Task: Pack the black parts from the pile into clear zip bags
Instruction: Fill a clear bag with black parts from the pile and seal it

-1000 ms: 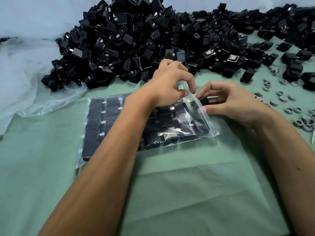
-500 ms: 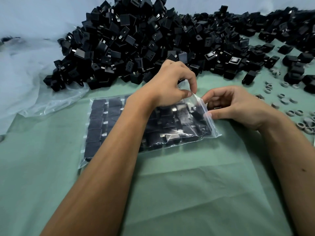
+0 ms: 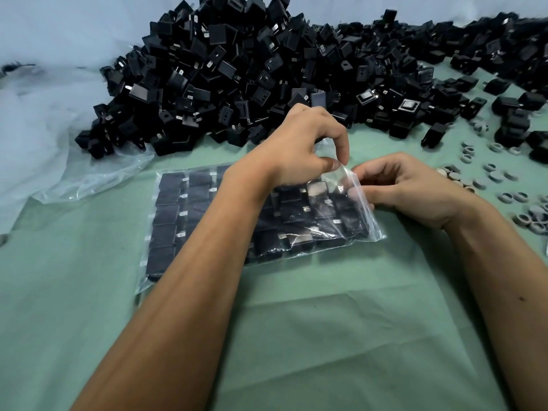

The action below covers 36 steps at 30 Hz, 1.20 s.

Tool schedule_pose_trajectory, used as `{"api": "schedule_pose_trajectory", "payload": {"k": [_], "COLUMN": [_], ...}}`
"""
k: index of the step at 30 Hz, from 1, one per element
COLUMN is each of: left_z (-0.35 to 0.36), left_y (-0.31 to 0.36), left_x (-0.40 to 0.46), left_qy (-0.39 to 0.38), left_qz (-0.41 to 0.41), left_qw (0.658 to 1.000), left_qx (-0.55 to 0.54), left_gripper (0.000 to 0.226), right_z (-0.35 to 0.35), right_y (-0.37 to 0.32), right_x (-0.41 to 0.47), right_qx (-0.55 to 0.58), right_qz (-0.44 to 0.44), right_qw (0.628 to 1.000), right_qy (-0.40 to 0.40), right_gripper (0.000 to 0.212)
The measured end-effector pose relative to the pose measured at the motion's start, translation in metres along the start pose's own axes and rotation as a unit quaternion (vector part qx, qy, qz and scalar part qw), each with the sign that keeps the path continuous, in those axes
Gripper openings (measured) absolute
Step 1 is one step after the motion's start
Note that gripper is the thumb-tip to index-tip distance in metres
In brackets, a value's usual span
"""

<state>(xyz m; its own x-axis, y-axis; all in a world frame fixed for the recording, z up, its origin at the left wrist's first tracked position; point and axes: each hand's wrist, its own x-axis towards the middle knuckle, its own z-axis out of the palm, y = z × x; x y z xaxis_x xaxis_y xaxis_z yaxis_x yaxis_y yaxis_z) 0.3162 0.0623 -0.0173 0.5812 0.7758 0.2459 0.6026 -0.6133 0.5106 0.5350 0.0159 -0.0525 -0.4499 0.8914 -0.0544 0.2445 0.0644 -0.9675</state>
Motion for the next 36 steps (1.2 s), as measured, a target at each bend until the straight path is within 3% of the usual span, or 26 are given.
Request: {"api": "schedule_pose_trajectory", "payload": {"k": [17, 20, 22, 24, 28, 33, 36], "left_z": [0.001, -0.003, -0.007, -0.012, -0.023, -0.035, -0.036], "left_y": [-0.010, -0.023, -0.031, -0.038, -0.052, -0.064, -0.068], "left_x": [-0.001, -0.003, -0.006, -0.010, -0.020, -0.029, -0.030], "left_qy": [0.017, 0.038, 0.055, 0.081, 0.117, 0.147, 0.162], "left_qz": [-0.043, -0.078, -0.115, -0.148, -0.203, -0.241, -0.250], "left_qw": [0.999, 0.995, 0.990, 0.984, 0.972, 0.959, 0.955], "left_qx": [0.025, 0.045, 0.058, 0.052, 0.029, 0.012, 0.004], "left_gripper": [0.022, 0.019, 0.015, 0.014, 0.025, 0.034, 0.035], "right_z": [-0.005, -0.007, -0.005, 0.000, 0.017, 0.046, 0.062], "right_y": [0.003, 0.007, 0.005, -0.006, -0.041, -0.067, -0.068], "right_x": [0.004, 0.012, 0.025, 0.043, 0.089, 0.137, 0.150], "right_qx": [-0.075, -0.083, -0.120, -0.181, -0.312, -0.465, -0.508], "right_qz": [-0.024, -0.007, -0.008, -0.024, -0.035, 0.049, 0.077], "right_qw": [0.997, 0.987, 0.958, 0.932, 0.906, 0.871, 0.847], "right_qy": [0.019, 0.139, 0.260, 0.314, 0.283, 0.151, 0.140], "right_gripper": [0.015, 0.004, 0.010, 0.009, 0.002, 0.048, 0.062]}}
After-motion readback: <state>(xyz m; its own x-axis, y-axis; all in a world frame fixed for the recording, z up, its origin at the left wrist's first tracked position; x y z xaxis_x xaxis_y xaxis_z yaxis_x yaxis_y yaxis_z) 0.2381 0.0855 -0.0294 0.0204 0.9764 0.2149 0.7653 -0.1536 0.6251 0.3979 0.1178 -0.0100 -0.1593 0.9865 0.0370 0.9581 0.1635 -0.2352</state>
